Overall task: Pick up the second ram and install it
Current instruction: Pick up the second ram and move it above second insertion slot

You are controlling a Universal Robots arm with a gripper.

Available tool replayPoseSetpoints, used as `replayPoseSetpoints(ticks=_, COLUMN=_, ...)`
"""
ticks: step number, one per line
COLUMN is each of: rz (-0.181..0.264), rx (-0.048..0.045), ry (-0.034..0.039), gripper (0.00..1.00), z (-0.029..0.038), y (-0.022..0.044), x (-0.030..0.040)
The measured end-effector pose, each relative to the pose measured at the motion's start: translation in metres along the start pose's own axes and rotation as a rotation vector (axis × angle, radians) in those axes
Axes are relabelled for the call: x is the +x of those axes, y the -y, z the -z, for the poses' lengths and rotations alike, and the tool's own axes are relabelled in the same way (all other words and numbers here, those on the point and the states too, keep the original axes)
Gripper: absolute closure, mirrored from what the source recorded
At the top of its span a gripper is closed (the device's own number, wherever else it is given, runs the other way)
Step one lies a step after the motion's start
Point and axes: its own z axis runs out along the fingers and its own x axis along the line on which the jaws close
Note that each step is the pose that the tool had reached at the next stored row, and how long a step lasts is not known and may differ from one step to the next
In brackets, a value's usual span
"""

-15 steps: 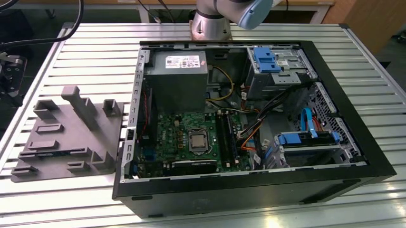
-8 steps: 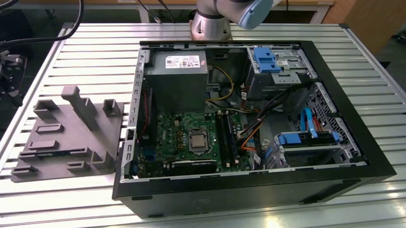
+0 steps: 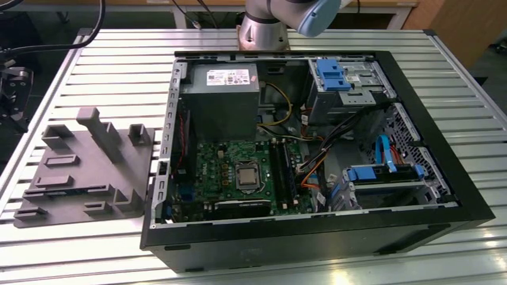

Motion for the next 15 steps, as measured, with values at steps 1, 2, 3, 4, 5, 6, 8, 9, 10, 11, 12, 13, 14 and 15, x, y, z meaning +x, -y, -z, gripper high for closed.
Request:
replayPoseSetpoints(ticks=1, rz=0.006, rx=-0.0002, ry=-0.0003, gripper=0.89, z=0.0, y=0.0, x=0.0)
replayPoseSetpoints(ticks=2, rz=0.013, rx=-0.0003, ry=-0.0006, gripper=0.89, z=0.0, y=0.0, x=0.0)
replayPoseSetpoints(ticks=3, rz=0.019, rx=-0.0004, ry=-0.0009, gripper=0.89, z=0.0, y=0.0, x=0.0)
replayPoseSetpoints(ticks=4, rz=0.026, rx=-0.0006, ry=-0.0011, gripper=0.89, z=0.0, y=0.0, x=0.0)
replayPoseSetpoints(ticks=5, rz=0.032, rx=-0.0007, ry=-0.0014, gripper=0.89, z=0.0, y=0.0, x=0.0)
replayPoseSetpoints(ticks=6, rz=0.038, rx=-0.0009, ry=-0.0016, gripper=0.89, z=-0.0001, y=0.0, x=0.0)
replayPoseSetpoints(ticks=8, rz=0.049, rx=-0.0011, ry=-0.0022, gripper=0.89, z=0.0, y=0.0, x=0.0)
replayPoseSetpoints(ticks=9, rz=0.055, rx=-0.0013, ry=-0.0024, gripper=0.89, z=-0.0001, y=0.0, x=0.0)
replayPoseSetpoints(ticks=10, rz=0.062, rx=-0.0014, ry=-0.0027, gripper=0.89, z=-0.0001, y=0.0, x=0.0)
replayPoseSetpoints(ticks=11, rz=0.068, rx=-0.0016, ry=-0.003, gripper=0.89, z=-0.0001, y=0.0, x=0.0)
replayPoseSetpoints(ticks=12, rz=0.075, rx=-0.0017, ry=-0.0033, gripper=0.89, z=-0.0001, y=0.0, x=0.0)
replayPoseSetpoints(ticks=13, rz=0.082, rx=-0.0019, ry=-0.0036, gripper=0.89, z=-0.0001, y=0.0, x=0.0)
replayPoseSetpoints(ticks=14, rz=0.088, rx=-0.002, ry=-0.0039, gripper=0.89, z=-0.0001, y=0.0, x=0.0)
replayPoseSetpoints(ticks=15, rz=0.095, rx=-0.0022, ry=-0.0042, gripper=0.89, z=-0.0001, y=0.0, x=0.0)
